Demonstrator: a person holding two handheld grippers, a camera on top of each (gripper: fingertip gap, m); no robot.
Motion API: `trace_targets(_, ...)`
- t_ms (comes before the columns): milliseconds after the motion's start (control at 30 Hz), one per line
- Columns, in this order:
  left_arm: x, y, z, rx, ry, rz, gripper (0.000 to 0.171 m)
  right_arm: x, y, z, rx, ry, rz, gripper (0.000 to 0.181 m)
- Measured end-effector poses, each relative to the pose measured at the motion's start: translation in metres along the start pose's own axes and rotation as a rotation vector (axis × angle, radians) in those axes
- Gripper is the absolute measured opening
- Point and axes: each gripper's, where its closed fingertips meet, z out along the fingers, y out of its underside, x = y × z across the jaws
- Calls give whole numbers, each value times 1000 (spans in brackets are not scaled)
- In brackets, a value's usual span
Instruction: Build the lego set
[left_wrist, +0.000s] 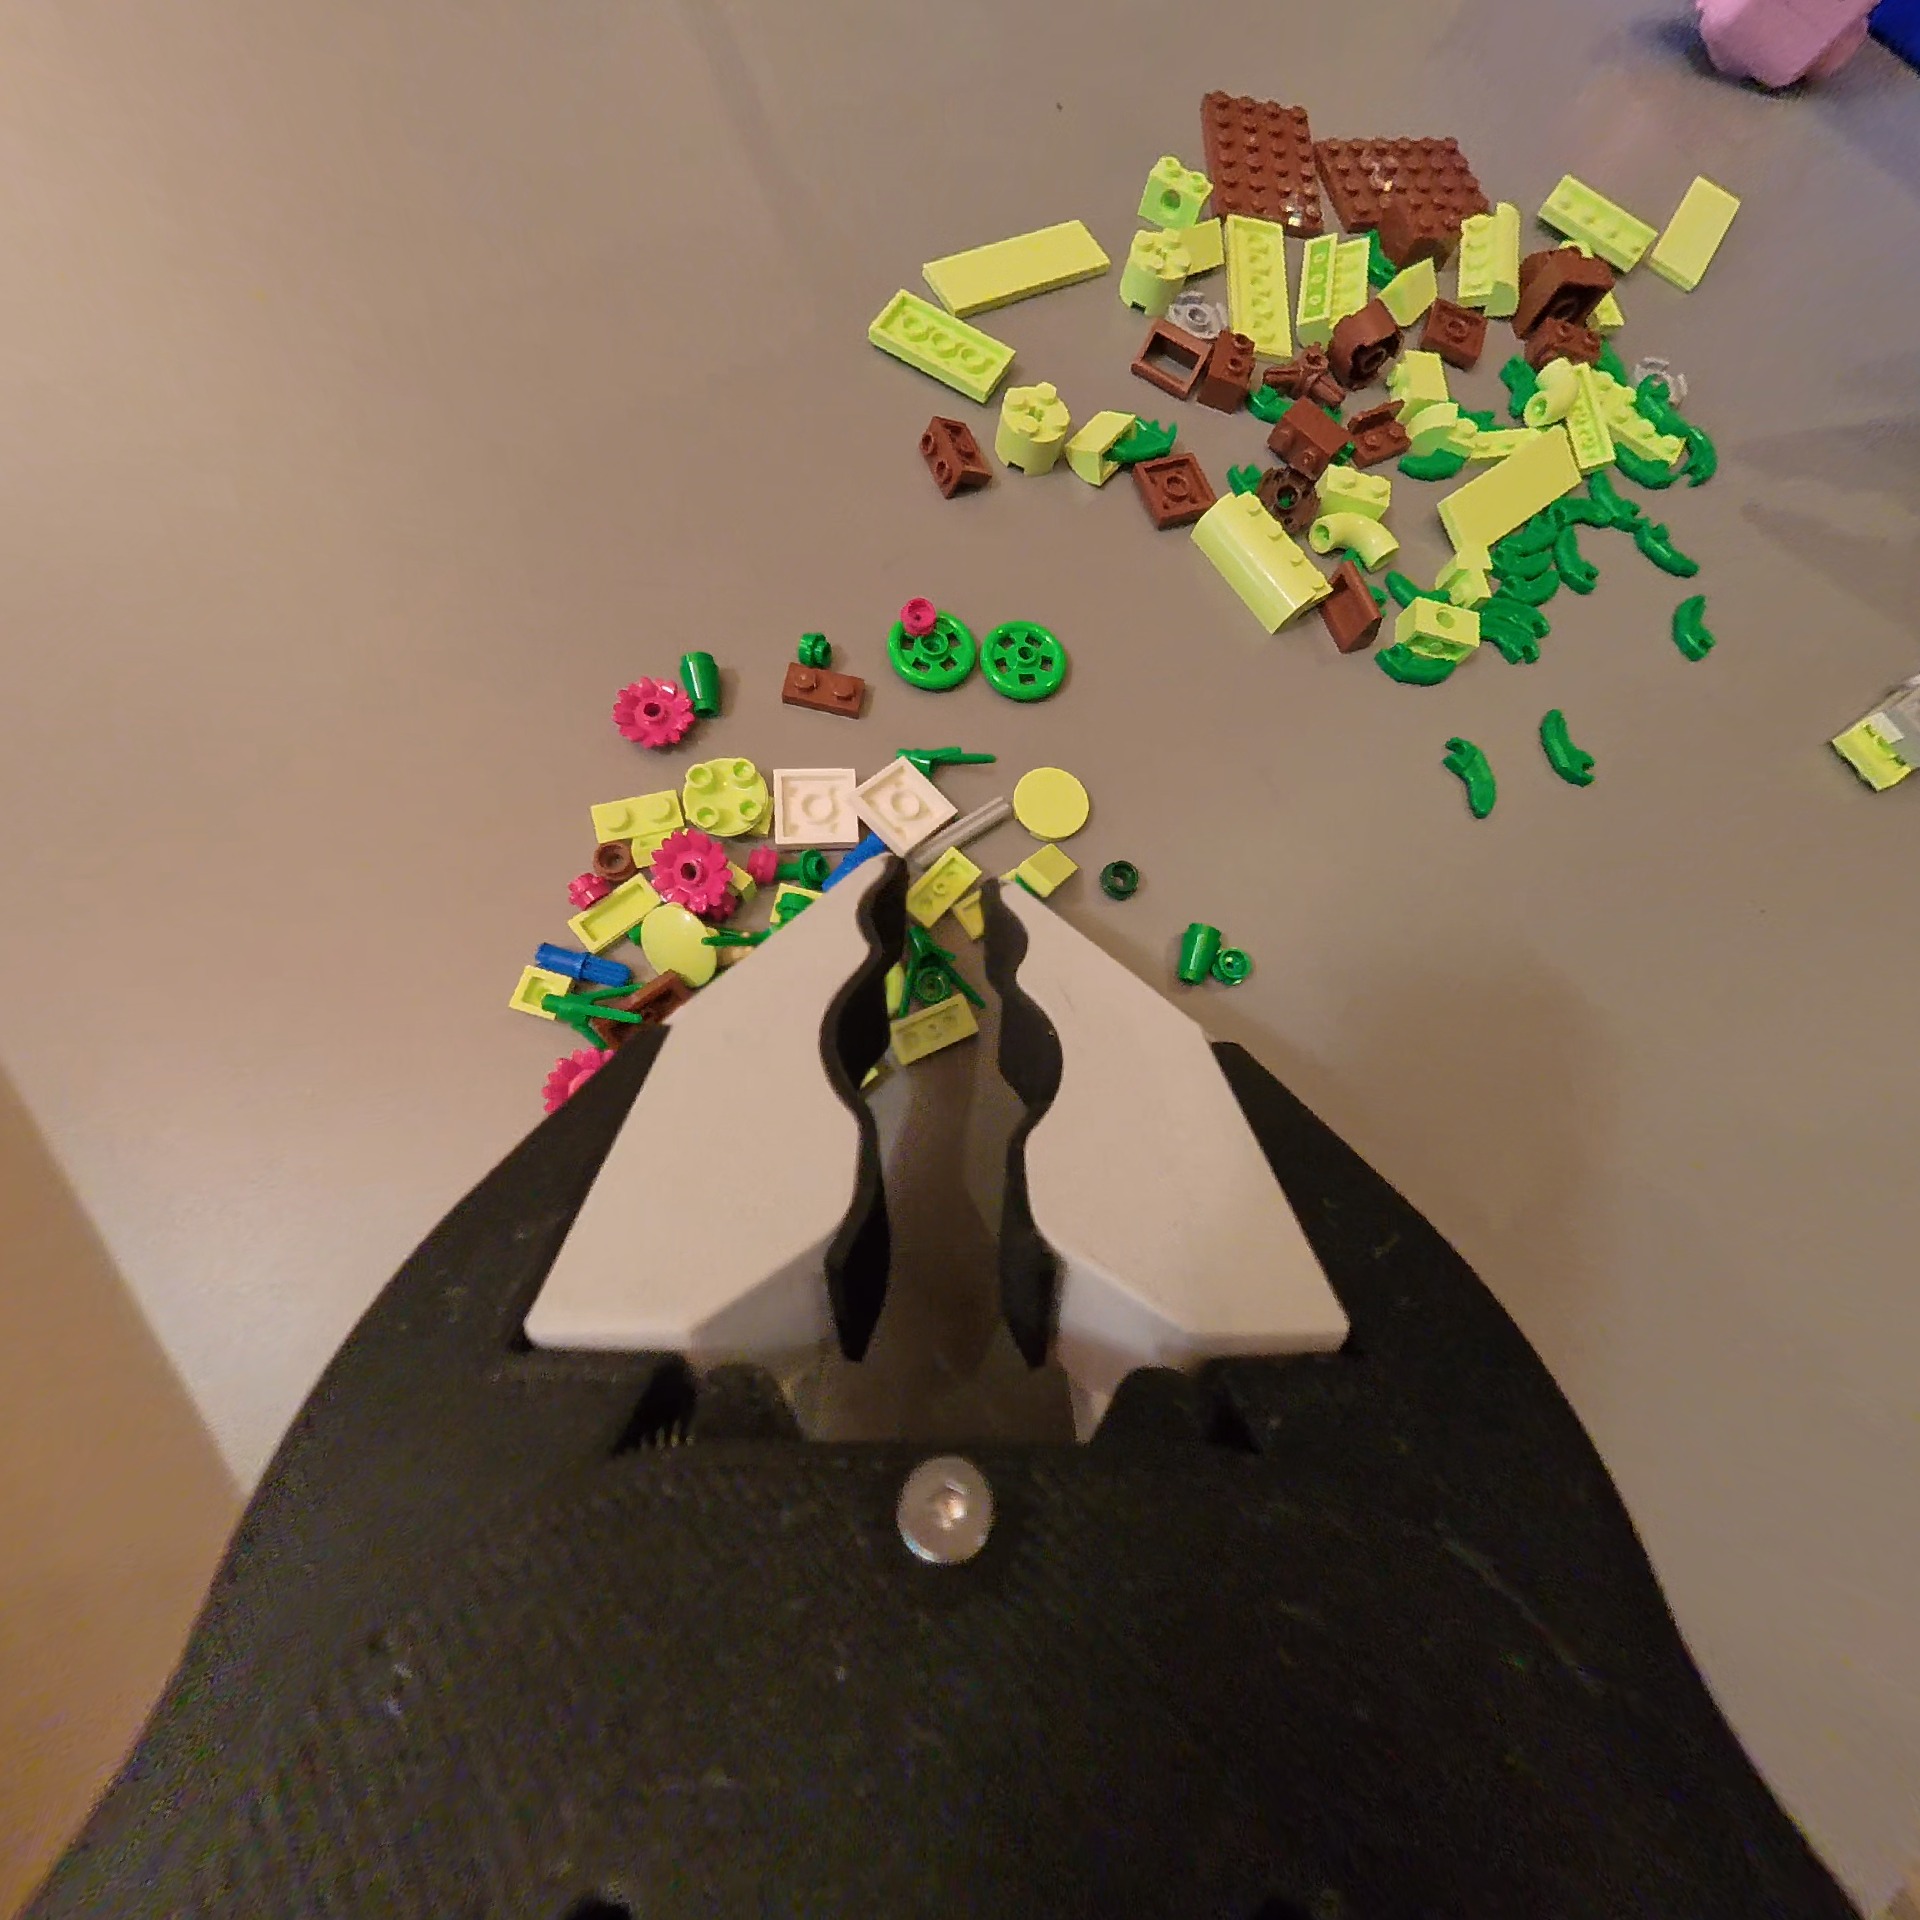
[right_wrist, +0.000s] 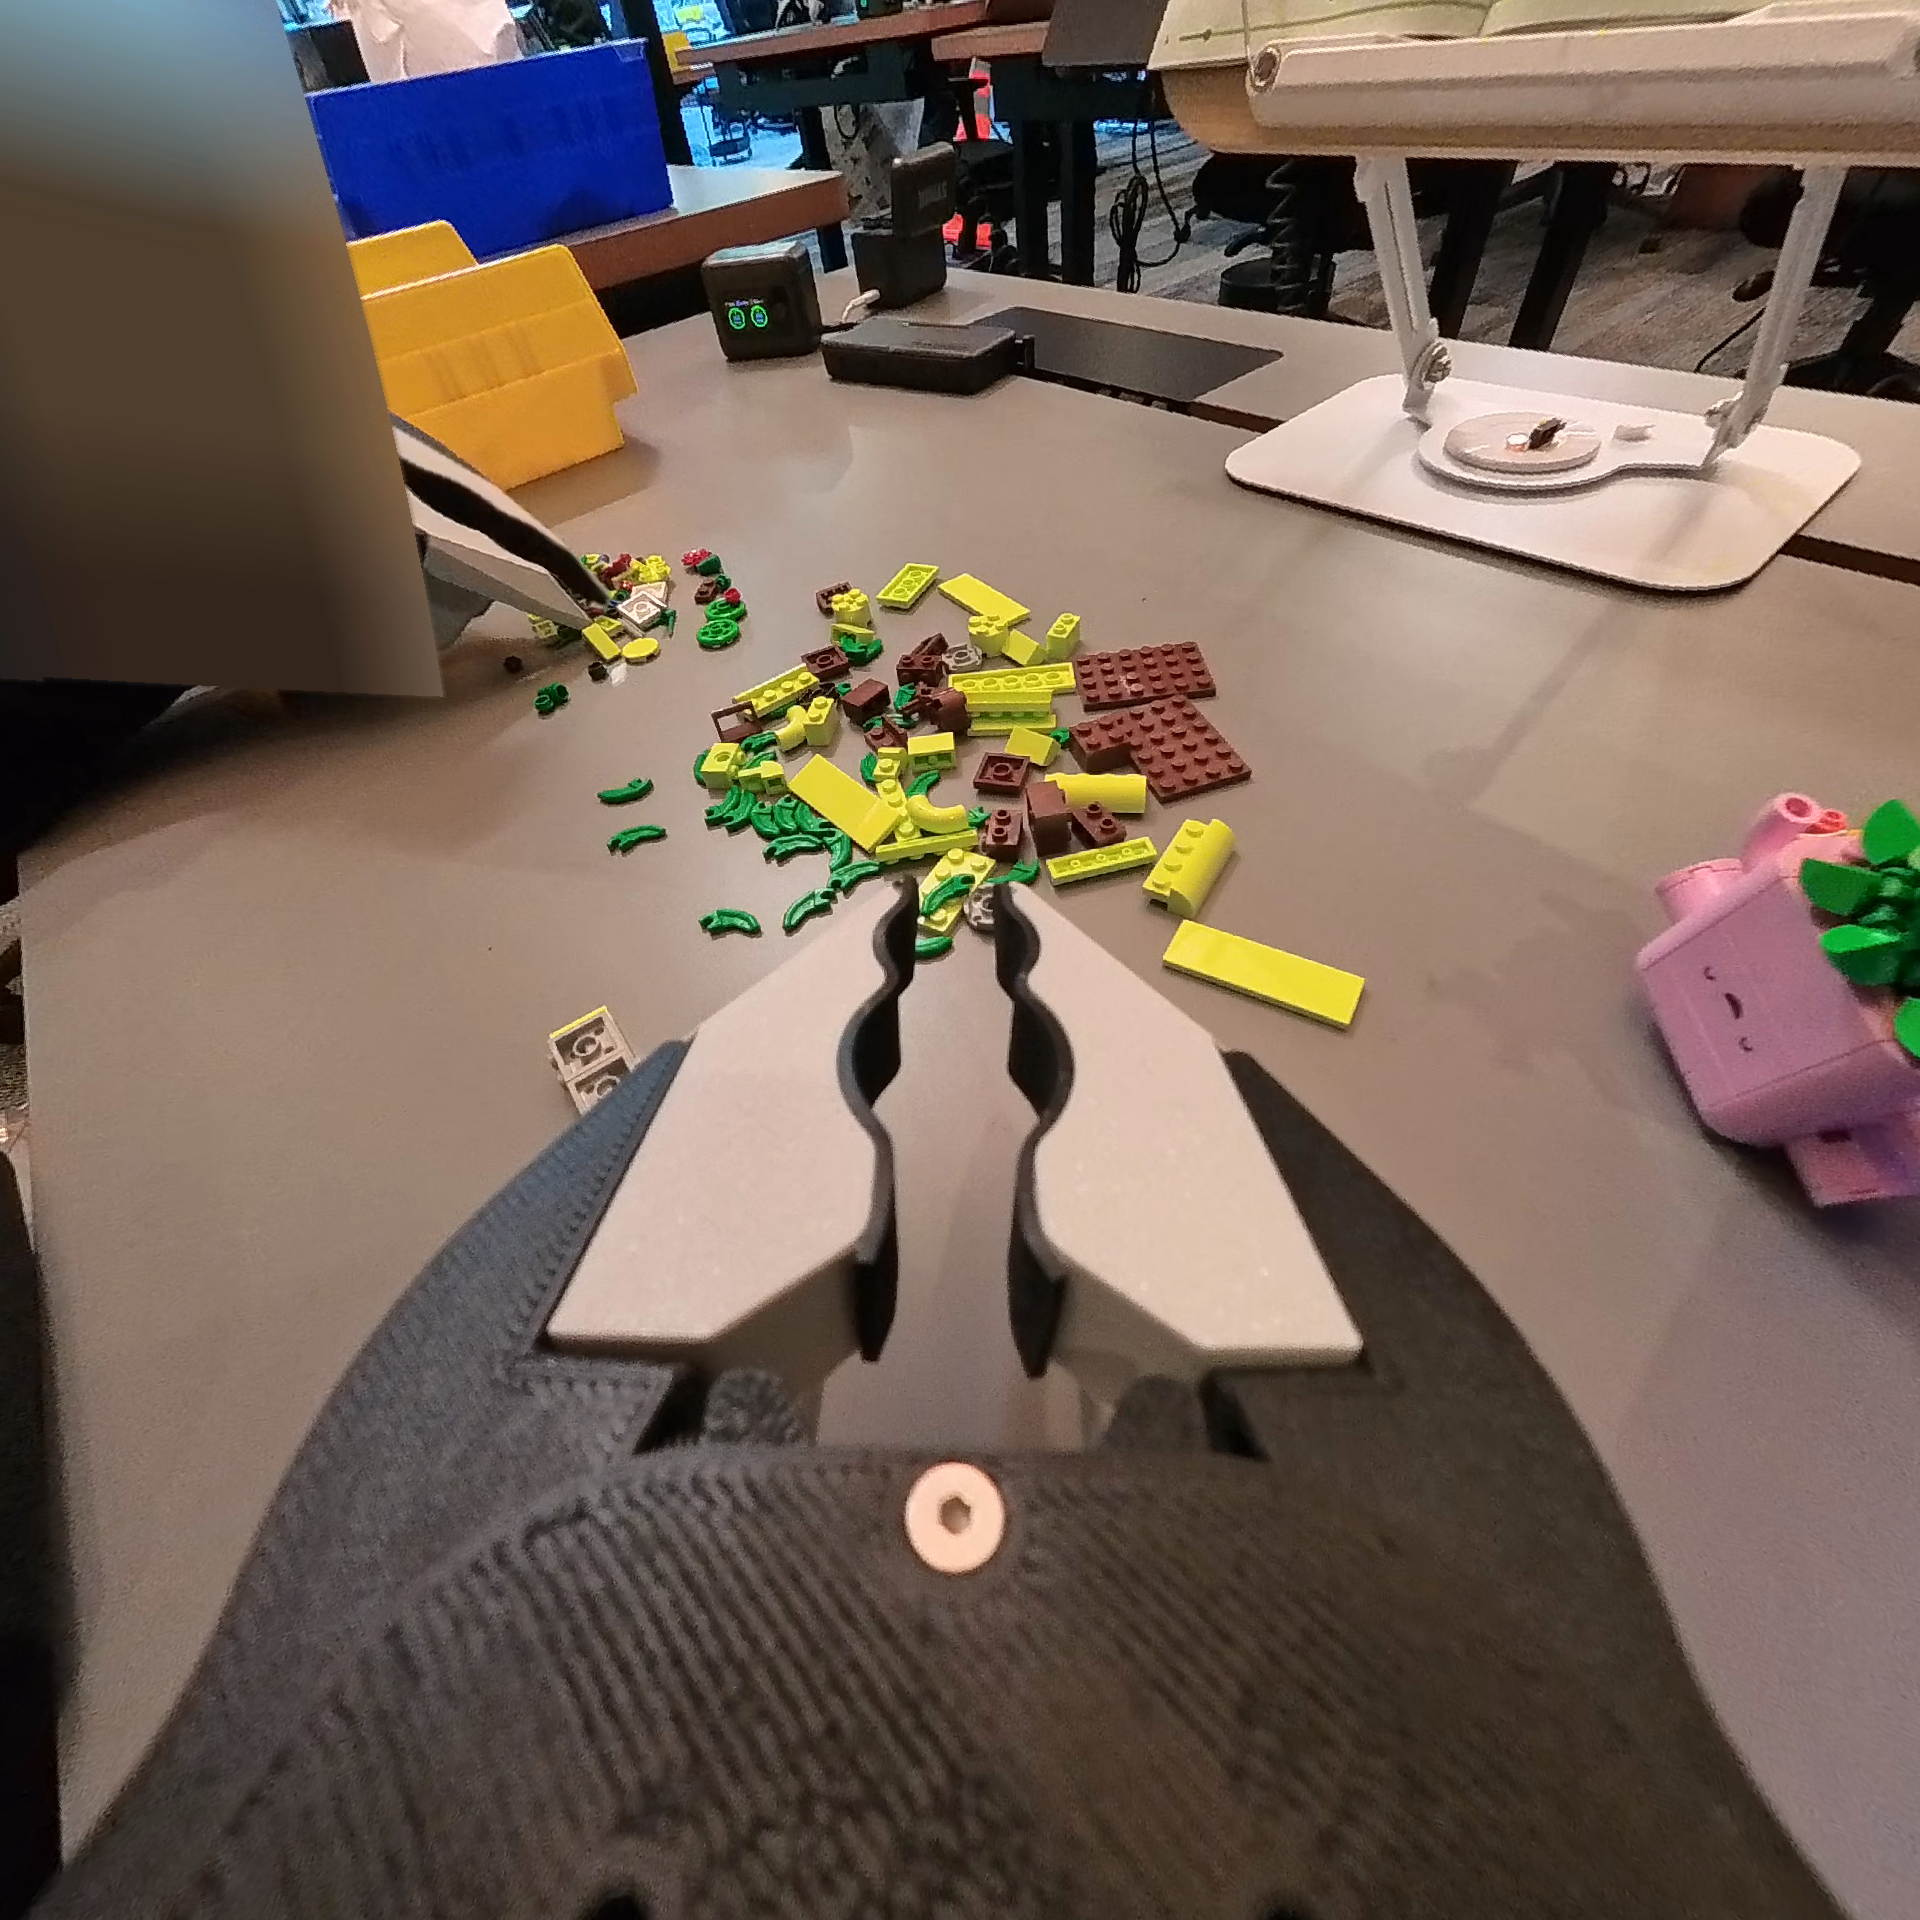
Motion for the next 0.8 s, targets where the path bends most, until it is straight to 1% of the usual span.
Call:
trace_targets(67,0,1,1,-7,-5,2,15,0,0,0,0,0,0,12)
trace_targets(200,1,3,3,-26,2,-13,15,0,0,0,0,0,-2,12)
trace_targets(400,4,4,2,-29,41,-36,7,-1,0,0,-2,0,-5,12)
trace_targets(800,10,5,3,-43,60,-16,5,-1,1,1,-9,-2,-3,12)
